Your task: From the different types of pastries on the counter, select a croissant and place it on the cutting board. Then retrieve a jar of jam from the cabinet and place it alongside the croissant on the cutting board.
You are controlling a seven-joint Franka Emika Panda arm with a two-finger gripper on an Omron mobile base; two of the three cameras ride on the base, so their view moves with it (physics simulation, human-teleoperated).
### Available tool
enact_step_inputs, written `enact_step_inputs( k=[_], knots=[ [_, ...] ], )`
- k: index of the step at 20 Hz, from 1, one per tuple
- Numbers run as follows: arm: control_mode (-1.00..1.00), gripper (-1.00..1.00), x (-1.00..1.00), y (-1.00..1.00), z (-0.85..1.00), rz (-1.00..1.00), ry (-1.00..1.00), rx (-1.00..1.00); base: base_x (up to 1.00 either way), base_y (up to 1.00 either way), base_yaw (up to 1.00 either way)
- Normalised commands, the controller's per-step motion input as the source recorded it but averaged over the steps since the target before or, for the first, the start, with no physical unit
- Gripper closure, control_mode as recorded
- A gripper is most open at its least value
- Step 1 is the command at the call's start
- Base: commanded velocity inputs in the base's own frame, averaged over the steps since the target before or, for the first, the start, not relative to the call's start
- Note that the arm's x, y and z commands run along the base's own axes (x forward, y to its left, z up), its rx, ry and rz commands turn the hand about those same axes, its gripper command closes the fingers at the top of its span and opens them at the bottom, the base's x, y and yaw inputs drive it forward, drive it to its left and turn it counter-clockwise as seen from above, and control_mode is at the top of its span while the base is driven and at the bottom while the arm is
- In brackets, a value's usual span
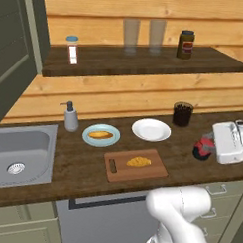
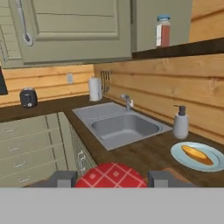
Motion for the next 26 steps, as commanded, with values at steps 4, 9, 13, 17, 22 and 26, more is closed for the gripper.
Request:
enact_step_inputs(
  k=[4, 9, 13, 17, 22, 26],
  knots=[
    [-1.0, 1.0, 0.73, 0.21, -0.51, 0.03, 0.0, 0.0, 0.0, 0.0, 0.0],
    [-1.0, 1.0, 0.64, 0.24, -0.24, 0.0, 0.0, 0.0, 0.0, 0.0, 0.0],
    [-1.0, 1.0, 0.53, 0.0, -0.37, 0.0, 0.0, 0.0, 0.0, 0.0, 0.0],
    [-1.0, 1.0, 1.0, 0.0, -0.61, 0.0, -0.01, 0.0, 0.0, 0.0, 0.0],
    [-1.0, 1.0, 1.0, 0.0, -0.64, 0.0, -0.06, 0.0, 0.0, 0.0, 0.0],
    [-1.0, 1.0, 0.22, 0.0, -0.09, 0.01, -0.02, 0.0, 0.0, 0.0, 0.0]
  ],
)
